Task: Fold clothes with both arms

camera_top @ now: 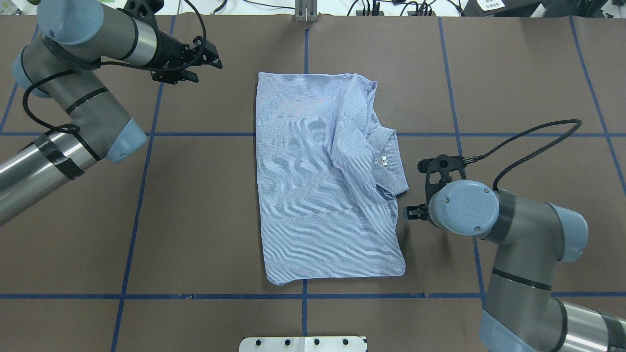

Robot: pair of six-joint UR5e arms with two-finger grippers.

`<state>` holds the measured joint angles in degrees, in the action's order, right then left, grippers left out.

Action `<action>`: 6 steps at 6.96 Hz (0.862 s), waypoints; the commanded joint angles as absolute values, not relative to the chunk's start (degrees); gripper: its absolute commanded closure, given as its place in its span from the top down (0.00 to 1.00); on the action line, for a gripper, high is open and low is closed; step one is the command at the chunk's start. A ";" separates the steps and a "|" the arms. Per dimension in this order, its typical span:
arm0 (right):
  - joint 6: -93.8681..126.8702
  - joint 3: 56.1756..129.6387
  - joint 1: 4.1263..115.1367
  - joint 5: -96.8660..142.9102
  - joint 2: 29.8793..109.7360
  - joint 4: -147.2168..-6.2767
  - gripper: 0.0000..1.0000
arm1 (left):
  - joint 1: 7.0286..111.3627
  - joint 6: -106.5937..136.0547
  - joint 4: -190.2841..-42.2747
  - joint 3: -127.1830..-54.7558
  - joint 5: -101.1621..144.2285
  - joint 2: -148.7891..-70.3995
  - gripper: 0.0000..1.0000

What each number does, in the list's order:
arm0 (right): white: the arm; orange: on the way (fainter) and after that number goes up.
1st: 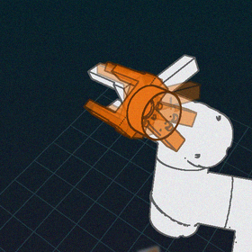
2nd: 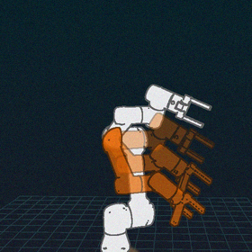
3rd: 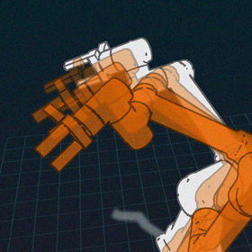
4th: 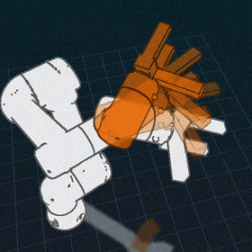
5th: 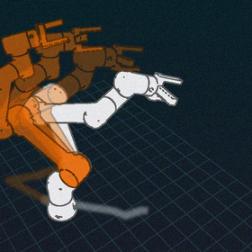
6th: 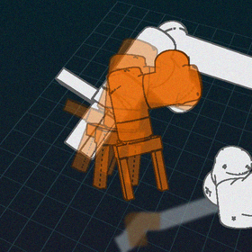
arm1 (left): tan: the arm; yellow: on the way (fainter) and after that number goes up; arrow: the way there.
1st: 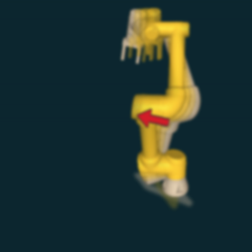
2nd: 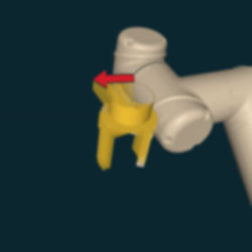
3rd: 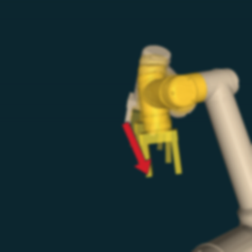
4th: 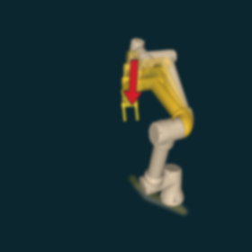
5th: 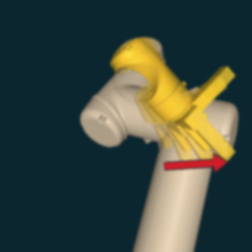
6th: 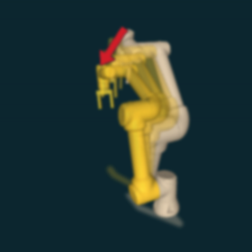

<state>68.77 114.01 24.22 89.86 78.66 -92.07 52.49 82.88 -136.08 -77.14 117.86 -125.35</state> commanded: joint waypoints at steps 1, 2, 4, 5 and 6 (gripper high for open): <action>69.95 118.72 23.74 90.08 81.84 -92.02 1.00 | 52.56 82.97 -135.53 -77.25 117.95 -125.51 0.75; 76.66 117.70 23.12 90.09 77.13 -92.11 1.00 | 52.56 83.06 -134.66 -78.21 117.95 -125.59 0.75; 103.23 117.24 19.18 89.65 72.00 -91.93 1.00 | 52.56 83.06 -132.19 -80.06 117.86 -125.33 0.75; 113.80 117.16 16.64 88.87 71.63 -89.67 1.00 | 52.56 82.97 -132.19 -80.07 117.86 -125.33 0.75; 125.22 116.90 12.96 85.03 72.50 -85.21 1.00 | 52.56 83.06 -132.10 -80.16 117.86 -125.33 0.75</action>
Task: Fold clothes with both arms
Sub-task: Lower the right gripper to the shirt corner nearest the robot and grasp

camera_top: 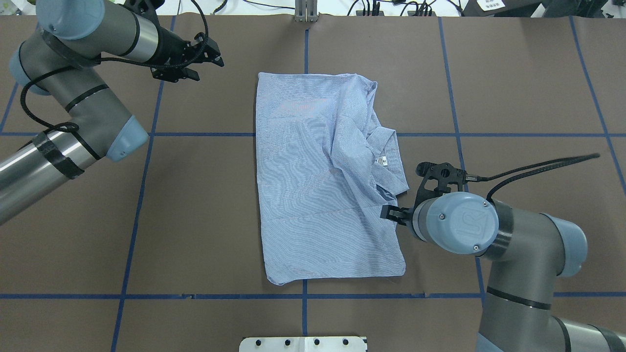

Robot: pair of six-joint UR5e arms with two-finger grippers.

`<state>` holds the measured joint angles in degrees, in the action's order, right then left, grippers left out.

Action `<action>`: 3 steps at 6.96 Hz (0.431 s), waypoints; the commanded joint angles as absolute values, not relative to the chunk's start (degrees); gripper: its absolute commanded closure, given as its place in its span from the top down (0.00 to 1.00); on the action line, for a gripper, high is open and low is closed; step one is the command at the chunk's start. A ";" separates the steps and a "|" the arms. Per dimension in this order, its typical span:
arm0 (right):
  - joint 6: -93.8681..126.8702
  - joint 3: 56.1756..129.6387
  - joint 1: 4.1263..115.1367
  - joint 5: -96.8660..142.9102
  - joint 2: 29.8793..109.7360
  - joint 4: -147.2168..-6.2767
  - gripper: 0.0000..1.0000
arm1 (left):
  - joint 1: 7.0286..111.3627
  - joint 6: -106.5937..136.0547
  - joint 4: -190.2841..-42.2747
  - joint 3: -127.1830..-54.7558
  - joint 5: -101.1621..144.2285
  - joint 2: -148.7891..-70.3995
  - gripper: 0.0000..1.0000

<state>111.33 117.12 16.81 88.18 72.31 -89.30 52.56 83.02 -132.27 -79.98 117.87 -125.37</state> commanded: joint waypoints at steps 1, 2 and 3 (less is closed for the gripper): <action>130.20 115.24 10.57 83.16 71.90 -84.82 0.99 | 52.56 83.06 -132.01 -80.16 117.86 -125.33 0.75; 132.34 114.96 9.76 83.06 72.33 -84.81 0.99 | 52.56 83.06 -132.10 -80.24 117.86 -125.33 0.75; 132.97 113.92 9.67 82.97 72.16 -84.81 0.98 | 52.56 83.06 -132.01 -80.24 117.77 -125.25 0.75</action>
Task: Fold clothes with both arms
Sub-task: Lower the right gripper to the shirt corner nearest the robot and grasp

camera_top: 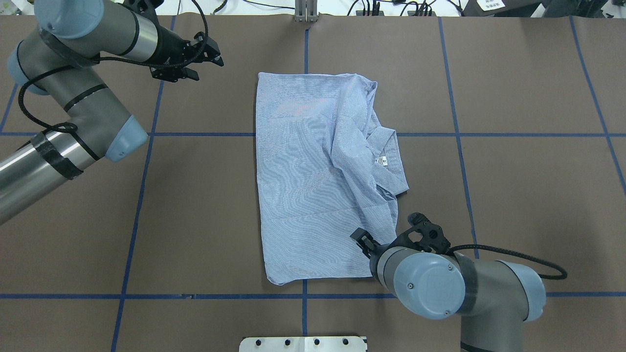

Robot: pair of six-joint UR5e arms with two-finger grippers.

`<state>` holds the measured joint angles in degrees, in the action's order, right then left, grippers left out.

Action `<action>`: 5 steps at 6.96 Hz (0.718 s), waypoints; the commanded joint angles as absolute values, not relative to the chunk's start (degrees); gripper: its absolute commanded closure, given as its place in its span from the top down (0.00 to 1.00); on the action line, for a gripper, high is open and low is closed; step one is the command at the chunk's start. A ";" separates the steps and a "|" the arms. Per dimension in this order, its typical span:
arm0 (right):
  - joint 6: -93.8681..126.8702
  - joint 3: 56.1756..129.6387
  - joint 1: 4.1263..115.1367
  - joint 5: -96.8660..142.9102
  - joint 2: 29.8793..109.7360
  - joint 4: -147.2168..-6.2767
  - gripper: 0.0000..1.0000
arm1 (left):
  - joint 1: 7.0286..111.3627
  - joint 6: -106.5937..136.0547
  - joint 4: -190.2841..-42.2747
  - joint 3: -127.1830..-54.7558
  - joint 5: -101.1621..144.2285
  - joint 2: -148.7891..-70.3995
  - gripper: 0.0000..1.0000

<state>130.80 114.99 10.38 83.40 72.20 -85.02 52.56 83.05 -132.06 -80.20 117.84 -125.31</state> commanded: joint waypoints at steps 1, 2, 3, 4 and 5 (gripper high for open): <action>132.72 112.69 9.75 83.06 72.16 -84.81 0.98 | 52.56 83.14 -132.01 -80.51 117.69 -125.33 0.75; 132.11 111.89 9.93 82.97 72.16 -84.81 0.98 | 52.56 83.14 -132.10 -80.51 117.69 -125.33 0.75; 132.01 111.88 10.45 83.14 72.07 -84.81 0.93 | 52.56 83.14 -132.01 -80.51 117.69 -125.25 0.75; 132.01 111.80 10.63 83.14 72.07 -84.90 0.83 | 52.56 83.14 -132.01 -80.51 117.69 -125.24 0.75; 132.01 111.71 10.55 83.23 72.07 -84.90 0.73 | 52.56 83.14 -132.01 -80.51 117.69 -125.24 0.75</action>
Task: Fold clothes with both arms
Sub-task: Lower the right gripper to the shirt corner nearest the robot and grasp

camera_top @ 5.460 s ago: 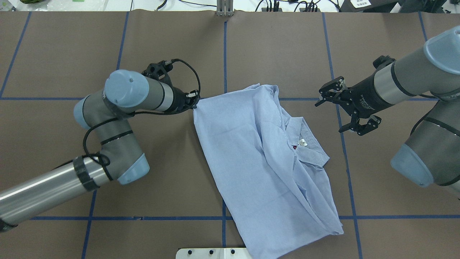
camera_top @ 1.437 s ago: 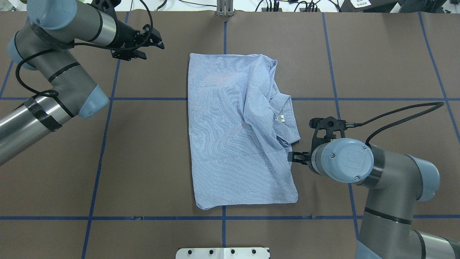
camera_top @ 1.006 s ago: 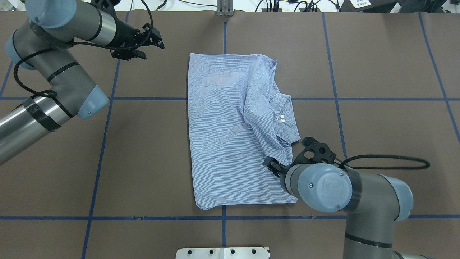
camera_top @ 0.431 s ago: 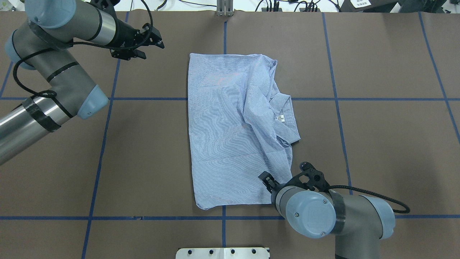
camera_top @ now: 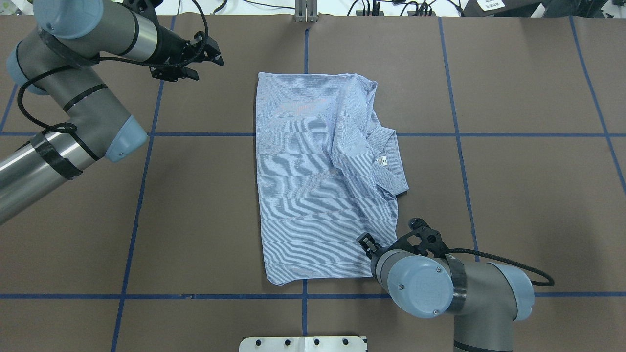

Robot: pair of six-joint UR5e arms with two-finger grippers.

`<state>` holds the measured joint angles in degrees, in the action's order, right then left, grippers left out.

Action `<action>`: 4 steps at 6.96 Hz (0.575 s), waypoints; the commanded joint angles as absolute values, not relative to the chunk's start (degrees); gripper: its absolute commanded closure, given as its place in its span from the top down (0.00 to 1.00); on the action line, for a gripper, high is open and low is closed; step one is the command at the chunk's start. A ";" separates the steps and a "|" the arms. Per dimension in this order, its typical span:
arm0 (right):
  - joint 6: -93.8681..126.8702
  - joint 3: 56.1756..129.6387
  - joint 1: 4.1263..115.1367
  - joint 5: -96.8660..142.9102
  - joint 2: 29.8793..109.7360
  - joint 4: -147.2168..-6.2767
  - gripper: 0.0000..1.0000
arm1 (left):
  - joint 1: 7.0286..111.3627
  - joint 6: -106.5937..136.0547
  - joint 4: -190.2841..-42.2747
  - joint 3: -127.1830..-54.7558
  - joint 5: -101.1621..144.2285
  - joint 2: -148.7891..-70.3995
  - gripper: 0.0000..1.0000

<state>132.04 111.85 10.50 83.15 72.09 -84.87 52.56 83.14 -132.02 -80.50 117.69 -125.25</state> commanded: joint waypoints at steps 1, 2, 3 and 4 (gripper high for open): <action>132.01 110.84 10.37 83.23 72.16 -85.08 0.71 | 52.56 83.14 -132.01 -80.51 117.60 -125.24 0.75; 132.01 110.83 10.28 83.41 71.90 -85.17 0.72 | 52.56 83.14 -132.01 -80.51 117.51 -125.16 0.75; 132.10 110.92 10.20 83.41 71.89 -85.25 0.68 | 52.56 83.23 -132.01 -80.51 117.51 -125.16 0.75; 132.71 111.00 10.20 83.41 71.72 -85.34 0.17 | 52.56 83.23 -132.01 -80.51 117.51 -125.16 0.75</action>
<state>132.21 110.95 10.26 83.39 71.88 -85.24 52.56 83.20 -132.01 -80.51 117.52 -125.17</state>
